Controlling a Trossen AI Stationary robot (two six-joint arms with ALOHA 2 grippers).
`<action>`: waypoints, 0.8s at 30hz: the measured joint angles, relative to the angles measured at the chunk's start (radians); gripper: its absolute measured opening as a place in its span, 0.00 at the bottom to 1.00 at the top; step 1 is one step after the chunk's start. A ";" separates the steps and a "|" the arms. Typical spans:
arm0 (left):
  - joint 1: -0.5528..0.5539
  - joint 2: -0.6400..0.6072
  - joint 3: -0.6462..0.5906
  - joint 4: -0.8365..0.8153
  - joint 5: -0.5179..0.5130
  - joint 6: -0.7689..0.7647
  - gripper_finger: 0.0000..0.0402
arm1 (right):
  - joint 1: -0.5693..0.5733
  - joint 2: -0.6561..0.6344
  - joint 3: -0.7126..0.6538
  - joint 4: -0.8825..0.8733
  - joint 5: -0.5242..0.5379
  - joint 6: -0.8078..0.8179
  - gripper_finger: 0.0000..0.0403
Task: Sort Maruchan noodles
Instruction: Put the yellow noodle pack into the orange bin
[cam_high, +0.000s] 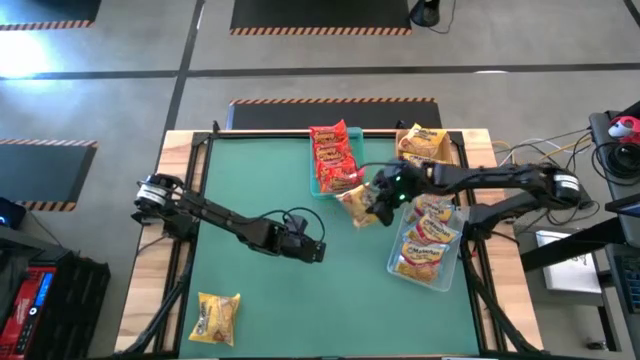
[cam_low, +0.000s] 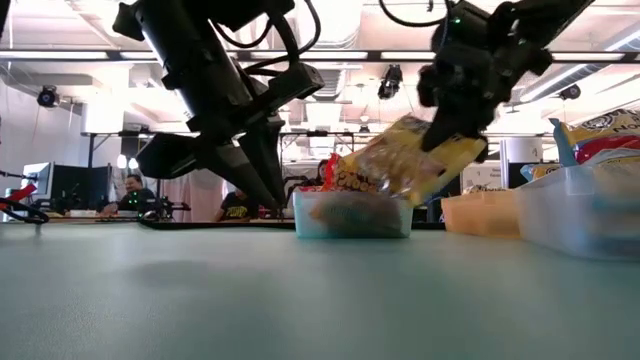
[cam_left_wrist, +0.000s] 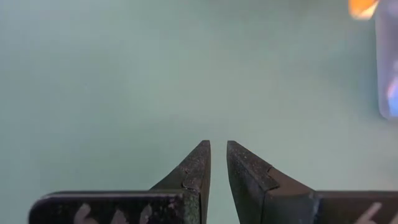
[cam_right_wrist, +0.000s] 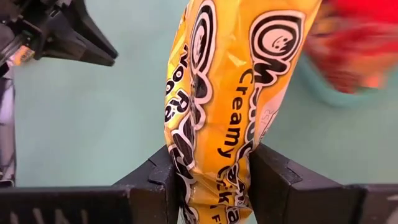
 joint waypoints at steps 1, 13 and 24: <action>0.000 0.000 0.000 0.000 -0.006 0.000 0.09 | -0.018 -0.027 0.000 -0.037 0.000 -0.017 0.32; 0.000 0.000 0.000 0.000 -0.026 0.002 0.09 | -0.208 -0.260 0.069 -0.364 0.006 -0.249 0.33; 0.000 0.008 0.000 0.000 -0.036 0.002 0.09 | -0.339 -0.244 0.249 -0.711 0.283 -0.591 0.33</action>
